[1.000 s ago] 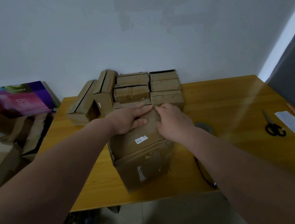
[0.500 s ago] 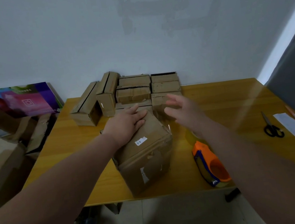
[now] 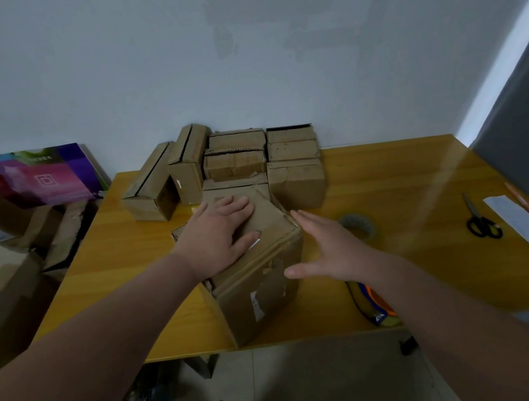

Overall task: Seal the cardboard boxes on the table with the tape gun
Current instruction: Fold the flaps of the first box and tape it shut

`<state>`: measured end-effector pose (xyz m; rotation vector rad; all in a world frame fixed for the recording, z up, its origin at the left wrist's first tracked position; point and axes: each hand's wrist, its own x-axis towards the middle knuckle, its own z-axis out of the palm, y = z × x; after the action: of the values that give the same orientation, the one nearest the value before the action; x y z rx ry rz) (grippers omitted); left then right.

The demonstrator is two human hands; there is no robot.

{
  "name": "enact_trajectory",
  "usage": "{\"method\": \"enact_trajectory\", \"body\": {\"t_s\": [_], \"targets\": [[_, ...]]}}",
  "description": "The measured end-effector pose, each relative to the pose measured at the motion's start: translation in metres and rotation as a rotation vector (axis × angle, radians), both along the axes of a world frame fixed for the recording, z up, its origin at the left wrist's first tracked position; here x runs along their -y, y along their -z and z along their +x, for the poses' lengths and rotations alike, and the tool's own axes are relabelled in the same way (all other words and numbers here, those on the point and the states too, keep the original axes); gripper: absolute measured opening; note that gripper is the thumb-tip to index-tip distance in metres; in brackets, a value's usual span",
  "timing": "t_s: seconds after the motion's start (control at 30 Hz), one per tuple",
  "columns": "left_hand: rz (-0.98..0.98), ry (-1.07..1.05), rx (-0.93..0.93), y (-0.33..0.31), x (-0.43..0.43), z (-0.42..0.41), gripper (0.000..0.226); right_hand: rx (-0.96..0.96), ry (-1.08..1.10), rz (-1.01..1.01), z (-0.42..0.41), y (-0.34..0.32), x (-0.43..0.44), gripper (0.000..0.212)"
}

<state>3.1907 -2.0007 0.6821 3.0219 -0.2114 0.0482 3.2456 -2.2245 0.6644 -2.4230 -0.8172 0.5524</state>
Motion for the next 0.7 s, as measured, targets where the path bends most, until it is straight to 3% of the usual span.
{"method": "enact_trajectory", "body": {"t_s": [0.13, 0.37, 0.53, 0.7], "targets": [[-0.021, 0.012, 0.079, 0.003, -0.001, -0.007, 0.079, 0.127, -0.049, -0.087, -0.005, -0.003, -0.001, 0.109], [-0.013, -0.015, 0.069, 0.001, 0.003, -0.011, 0.064, 0.568, -0.145, -0.434, -0.013, -0.015, -0.006, 0.099], [-0.015, -0.006, 0.064, 0.001, 0.005, -0.009, 0.056, 0.641, -0.228, -0.502, -0.021, -0.018, -0.013, 0.100], [-0.026, 0.006, 0.083, 0.003, 0.002, -0.010, 0.070, 0.606, -0.301, -0.431, -0.012, -0.028, -0.009, 0.098]]}}
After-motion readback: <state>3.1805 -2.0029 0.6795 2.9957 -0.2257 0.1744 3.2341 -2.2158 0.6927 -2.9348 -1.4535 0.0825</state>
